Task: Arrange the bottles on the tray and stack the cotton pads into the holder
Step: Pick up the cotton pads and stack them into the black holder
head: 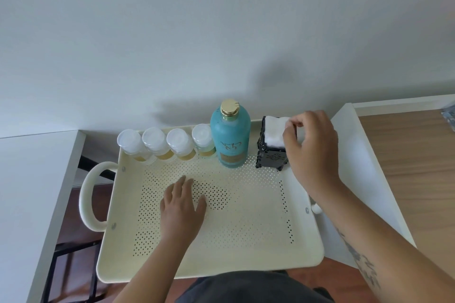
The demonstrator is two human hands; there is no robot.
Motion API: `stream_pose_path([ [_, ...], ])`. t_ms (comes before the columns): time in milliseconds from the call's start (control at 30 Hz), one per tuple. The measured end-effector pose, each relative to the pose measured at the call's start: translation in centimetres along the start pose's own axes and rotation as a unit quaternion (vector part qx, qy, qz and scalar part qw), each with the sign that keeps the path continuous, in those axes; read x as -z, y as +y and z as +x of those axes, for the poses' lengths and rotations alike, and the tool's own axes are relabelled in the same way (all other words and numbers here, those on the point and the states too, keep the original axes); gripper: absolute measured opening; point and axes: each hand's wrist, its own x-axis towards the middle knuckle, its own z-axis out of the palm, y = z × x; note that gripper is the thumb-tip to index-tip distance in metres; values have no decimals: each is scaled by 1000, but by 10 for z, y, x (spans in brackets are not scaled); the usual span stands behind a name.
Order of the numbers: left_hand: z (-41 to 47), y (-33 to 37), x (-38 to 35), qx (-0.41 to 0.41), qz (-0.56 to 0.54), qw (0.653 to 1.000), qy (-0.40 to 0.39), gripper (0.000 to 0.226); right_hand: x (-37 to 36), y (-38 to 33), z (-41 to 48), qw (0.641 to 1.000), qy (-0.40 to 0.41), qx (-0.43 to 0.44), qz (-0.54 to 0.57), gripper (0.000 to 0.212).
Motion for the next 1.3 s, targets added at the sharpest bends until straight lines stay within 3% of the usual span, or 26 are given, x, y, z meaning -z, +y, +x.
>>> stream_pose_path([
  [100,2,-15,-5,23,27,999,-17,67,-3,0,-10,986,-73,136,-56,13],
  [167,3,-23,-7,22,35,999,-26,73,-6,4,-15,973,-110,178,-98,21],
  [567,-1,-33,-14,4,57,997,-46,79,-18,9,-14,947,-182,161,-212,43],
  [833,0,-35,-20,2,69,996,-49,79,-6,15,-16,955,-139,202,-166,29],
  [1100,0,-37,-22,4,78,996,-49,81,-13,26,-15,940,-176,228,-184,17],
  [1300,0,-38,-24,9,87,995,-47,80,-13,23,-4,934,-207,242,-160,19],
])
